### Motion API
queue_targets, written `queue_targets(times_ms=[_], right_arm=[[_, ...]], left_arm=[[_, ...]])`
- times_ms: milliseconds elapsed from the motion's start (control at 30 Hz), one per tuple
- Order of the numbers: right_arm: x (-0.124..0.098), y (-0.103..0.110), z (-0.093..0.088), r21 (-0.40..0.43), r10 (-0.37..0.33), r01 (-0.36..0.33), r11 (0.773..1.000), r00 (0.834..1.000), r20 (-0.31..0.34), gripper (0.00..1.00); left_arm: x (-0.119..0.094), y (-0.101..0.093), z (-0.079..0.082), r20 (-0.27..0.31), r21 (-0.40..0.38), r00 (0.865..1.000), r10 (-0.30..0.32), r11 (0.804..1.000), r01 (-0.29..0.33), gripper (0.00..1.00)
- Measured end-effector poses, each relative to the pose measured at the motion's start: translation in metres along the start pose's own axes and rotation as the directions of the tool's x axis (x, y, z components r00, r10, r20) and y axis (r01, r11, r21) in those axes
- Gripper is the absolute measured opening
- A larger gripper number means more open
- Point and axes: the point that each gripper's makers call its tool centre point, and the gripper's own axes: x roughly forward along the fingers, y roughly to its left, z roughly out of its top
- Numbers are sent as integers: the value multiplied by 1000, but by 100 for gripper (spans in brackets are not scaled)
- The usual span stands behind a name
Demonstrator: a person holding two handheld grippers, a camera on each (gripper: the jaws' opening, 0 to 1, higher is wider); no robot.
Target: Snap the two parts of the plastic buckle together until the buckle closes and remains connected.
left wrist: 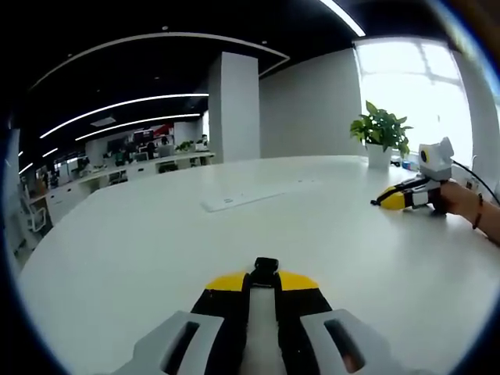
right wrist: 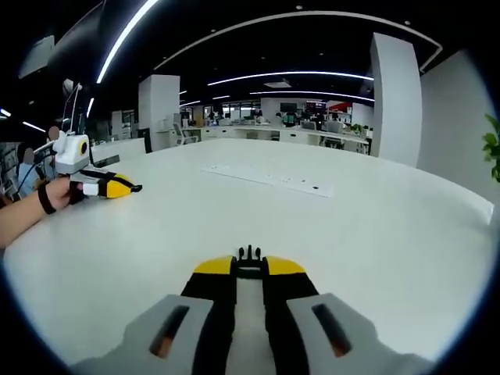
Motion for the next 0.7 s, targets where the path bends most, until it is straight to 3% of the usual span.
queue_targets(times_ms=[500, 700], right_arm=[[-4, -2, 0, 1, -19, 19, 1000, 1000, -16, 12], [-2, -3, 1, -13, -18, 18, 1000, 999, -26, 12]], left_arm=[[5, 13, 6, -13, 1, 1000, -14, 1000, 14, 11], [0, 10, 6, -6, -13, 1000, -22, 1000, 21, 11]])
